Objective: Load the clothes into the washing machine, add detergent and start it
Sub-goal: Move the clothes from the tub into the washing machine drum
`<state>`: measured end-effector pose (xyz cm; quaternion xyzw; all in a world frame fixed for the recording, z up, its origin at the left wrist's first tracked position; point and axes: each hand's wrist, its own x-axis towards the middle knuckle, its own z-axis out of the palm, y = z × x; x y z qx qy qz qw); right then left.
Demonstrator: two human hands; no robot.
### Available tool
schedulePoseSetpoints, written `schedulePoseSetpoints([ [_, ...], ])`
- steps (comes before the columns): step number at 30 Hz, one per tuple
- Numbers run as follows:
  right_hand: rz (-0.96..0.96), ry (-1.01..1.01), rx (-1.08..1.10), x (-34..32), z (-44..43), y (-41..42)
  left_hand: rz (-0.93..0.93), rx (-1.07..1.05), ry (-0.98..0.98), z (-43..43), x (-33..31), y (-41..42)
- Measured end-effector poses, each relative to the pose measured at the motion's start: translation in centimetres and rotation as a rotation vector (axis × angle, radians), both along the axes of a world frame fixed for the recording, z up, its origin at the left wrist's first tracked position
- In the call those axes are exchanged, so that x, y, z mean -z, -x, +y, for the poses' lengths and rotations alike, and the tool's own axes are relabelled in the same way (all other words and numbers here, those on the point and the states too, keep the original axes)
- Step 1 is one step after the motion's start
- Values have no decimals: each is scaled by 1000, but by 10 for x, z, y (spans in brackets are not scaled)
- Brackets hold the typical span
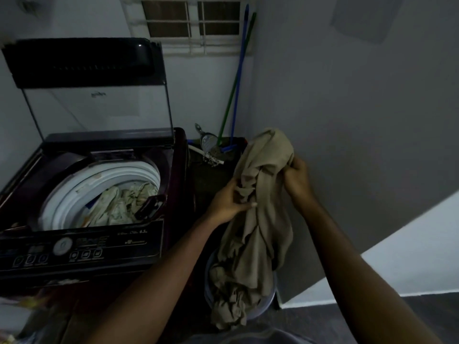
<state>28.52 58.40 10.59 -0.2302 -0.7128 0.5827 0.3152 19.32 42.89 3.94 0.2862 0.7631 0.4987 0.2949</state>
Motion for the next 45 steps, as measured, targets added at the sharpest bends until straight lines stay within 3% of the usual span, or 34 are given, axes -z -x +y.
schedulePoseSetpoints([
  [3,12,-43,7,-12,14,-1,-53,-187,12,0,-20,11],
  [6,-119,-153,36,0,36,-12,-66,-315,-132,-2,-63,32],
  [9,-173,-213,-42,15,36,-19,-51,-251,-248,8,-105,39],
  [11,-184,-120,-175,18,19,-16,-92,-213,-318,21,-126,30],
  [14,-372,-101,-392,42,-5,-4,-301,-184,-483,35,-153,10],
  [16,-477,-100,-363,56,-19,3,-403,-182,-578,37,-162,7],
  [19,-399,-72,-177,54,-18,2,-490,-285,-672,20,-159,21],
  [20,-339,-102,-130,50,-12,-1,-374,-353,-574,11,-150,30],
  [22,-214,-140,-27,37,1,-9,171,-396,-67,-10,-124,53],
  [24,-181,-192,60,24,12,-13,549,-204,403,-27,-102,61],
  [25,-190,-222,76,19,15,-11,595,-68,471,-30,-93,60],
  [27,-217,-285,76,5,15,-1,530,216,390,-25,-87,45],
  [29,-229,-355,32,-10,5,13,306,318,206,-9,-86,24],
  [32,-173,-359,-87,-32,-18,30,177,166,-24,15,-82,7],
  [36,-69,-156,-280,-58,-16,21,23,-135,-210,20,-99,14],
  [38,-44,-66,-269,-50,-5,5,21,-277,-283,19,-118,20],
  [41,-116,-34,-180,-17,-7,-11,-95,-381,-382,25,-140,16],
  [45,-301,10,-354,37,-33,-1,-456,-415,-598,33,-162,6],
])
